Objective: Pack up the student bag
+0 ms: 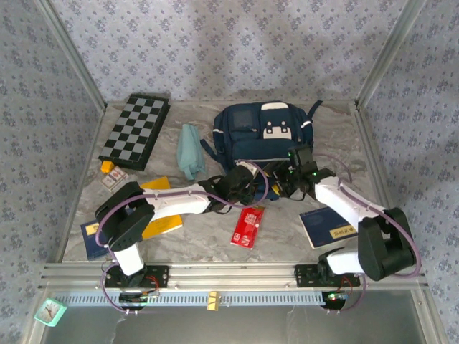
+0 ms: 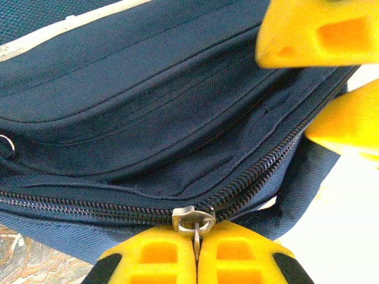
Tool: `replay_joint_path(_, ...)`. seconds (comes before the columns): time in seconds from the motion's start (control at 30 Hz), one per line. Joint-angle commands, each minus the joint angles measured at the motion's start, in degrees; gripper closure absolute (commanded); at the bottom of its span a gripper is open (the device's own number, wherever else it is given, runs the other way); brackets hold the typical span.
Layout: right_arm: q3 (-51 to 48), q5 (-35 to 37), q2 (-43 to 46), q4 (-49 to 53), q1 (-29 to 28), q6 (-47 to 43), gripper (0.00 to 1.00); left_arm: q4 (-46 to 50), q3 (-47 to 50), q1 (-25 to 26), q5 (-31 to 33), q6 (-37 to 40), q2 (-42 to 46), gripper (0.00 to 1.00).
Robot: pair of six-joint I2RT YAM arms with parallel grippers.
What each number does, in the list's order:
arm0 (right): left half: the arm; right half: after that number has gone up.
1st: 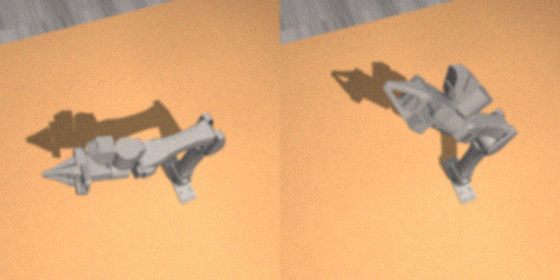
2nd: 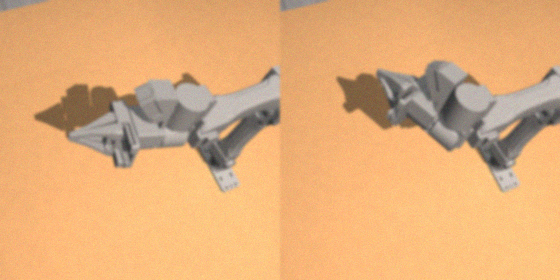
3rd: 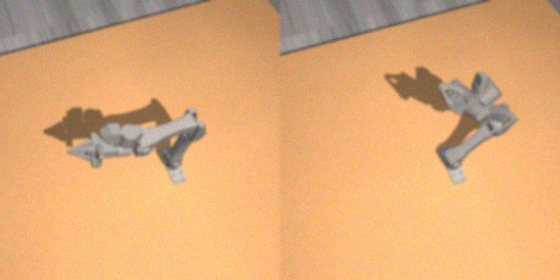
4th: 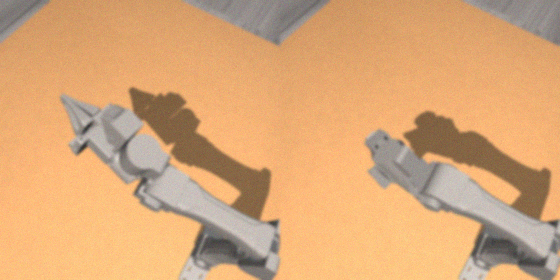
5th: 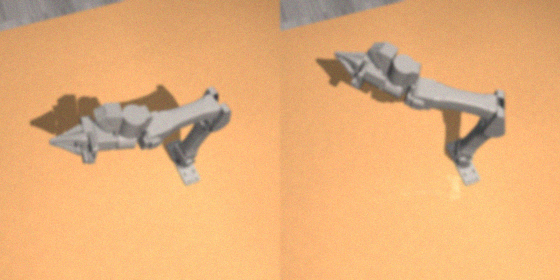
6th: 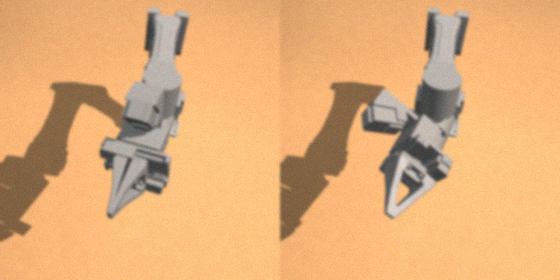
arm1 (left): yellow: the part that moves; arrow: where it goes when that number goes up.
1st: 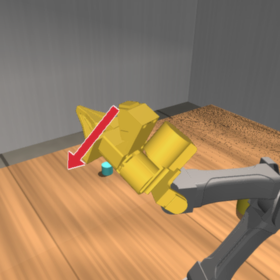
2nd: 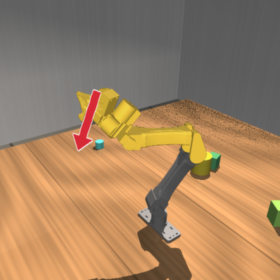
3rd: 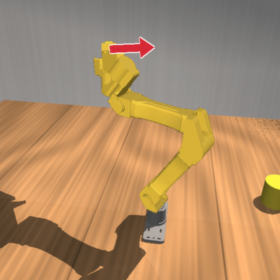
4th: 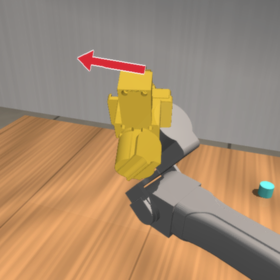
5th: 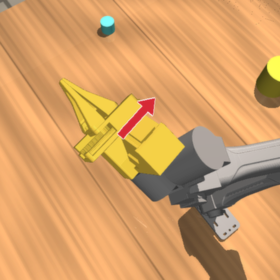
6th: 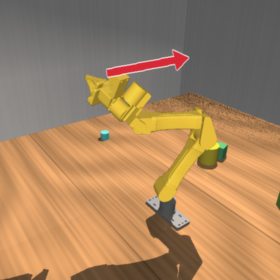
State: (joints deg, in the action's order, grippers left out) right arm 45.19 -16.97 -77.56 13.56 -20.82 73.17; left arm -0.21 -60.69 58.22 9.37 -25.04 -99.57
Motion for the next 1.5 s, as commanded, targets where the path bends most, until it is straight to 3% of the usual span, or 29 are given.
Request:
replay_joint_path(0.0,0.0,4.9,-1.7,-1.7,-0.3,3.5,0.43,-3.2,-3.1,0.7,-1.3,1.0,0.5,1.0)
replay_joint_path(0.13,1.6,4.9,-5.0,-0.4,0.0,1.8,0.57,-3.2,-3.4,0.7,-1.4,1.2,0.7,1.0)
replay_joint_path(0.23,2.5,2.3,-7.0,-0.7,0.9,0.3,0.74,-2.7,-3.3,0.7,-1.1,1.5,1.3,1.0)
replay_joint_path(0.43,5.8,1.5,-4.6,5.6,2.9,-6.1,1.0,0.0,-1.8,-0.1,1.2,3.0,3.6,1.0)
replay_joint_path(0.77,7.2,-4.2,0.8,13.7,12.2,-16.3,1.0,-0.3,6.1,-8.7,-0.2,4.1,8.1,1.0)
replay_joint_path(1.03,9.4,-8.1,4.2,17.8,17.2,-21.1,1.0,-1.9,7.8,-15.8,-6.6,5.4,7.1,1.0)
replay_joint_path(1.33,10.9,-11.3,6.2,20.6,20.7,-26.4,1.0,-2.6,3.8,-21.2,-2.2,5.4,1.3,1.0)
replay_joint_path(1.47,11.4,-14.9,6.7,20.6,21.2,-28.5,1.0,-4.9,3.0,-24.7,-3.0,4.4,-1.7,1.0)
